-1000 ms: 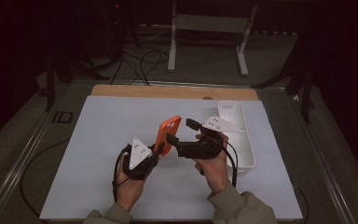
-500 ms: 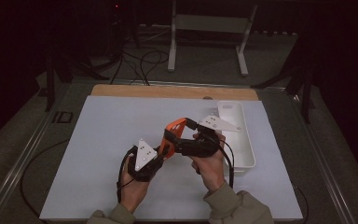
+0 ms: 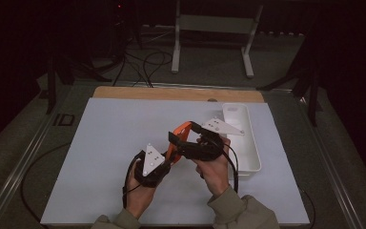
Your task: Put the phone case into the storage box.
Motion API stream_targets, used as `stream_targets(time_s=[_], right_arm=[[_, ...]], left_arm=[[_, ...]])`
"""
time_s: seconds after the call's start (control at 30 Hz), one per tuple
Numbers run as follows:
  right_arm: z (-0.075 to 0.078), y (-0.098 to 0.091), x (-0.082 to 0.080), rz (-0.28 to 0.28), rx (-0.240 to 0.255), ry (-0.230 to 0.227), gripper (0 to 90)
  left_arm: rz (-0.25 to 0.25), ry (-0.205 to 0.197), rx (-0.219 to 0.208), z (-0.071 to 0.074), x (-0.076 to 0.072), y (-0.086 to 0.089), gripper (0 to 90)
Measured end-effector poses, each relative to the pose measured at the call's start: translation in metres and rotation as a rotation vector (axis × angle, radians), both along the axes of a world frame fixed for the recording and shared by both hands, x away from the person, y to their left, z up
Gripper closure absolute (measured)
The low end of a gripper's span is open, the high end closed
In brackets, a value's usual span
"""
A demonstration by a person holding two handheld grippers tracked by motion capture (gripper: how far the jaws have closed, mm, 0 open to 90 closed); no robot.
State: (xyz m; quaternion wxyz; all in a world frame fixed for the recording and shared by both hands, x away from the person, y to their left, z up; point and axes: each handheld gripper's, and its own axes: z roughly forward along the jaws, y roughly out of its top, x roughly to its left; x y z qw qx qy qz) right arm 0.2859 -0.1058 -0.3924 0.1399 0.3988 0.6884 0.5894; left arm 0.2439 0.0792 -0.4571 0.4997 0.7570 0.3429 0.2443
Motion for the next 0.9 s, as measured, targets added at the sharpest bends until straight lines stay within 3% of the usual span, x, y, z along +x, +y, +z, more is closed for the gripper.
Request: stream_targets(time_s=[0.6,0.73,0.9], right_arm=[[0.0007,0.0,-0.0014,0.019,-0.003,-0.001,17.5],[0.0011,0.0004,-0.0018,0.023,0.0,0.0,17.6],[0.0012,0.0011,-0.0016,0.025,0.002,0.004,17.6]], left_arm=[[-0.037,0.034,-0.027,0.0,0.0025,0.0037,79.6],[-0.038,0.035,-0.034,0.001,0.0024,0.0044,74.6],[-0.039,0.044,-0.042,0.0023,0.0031,0.0049,61.9]])
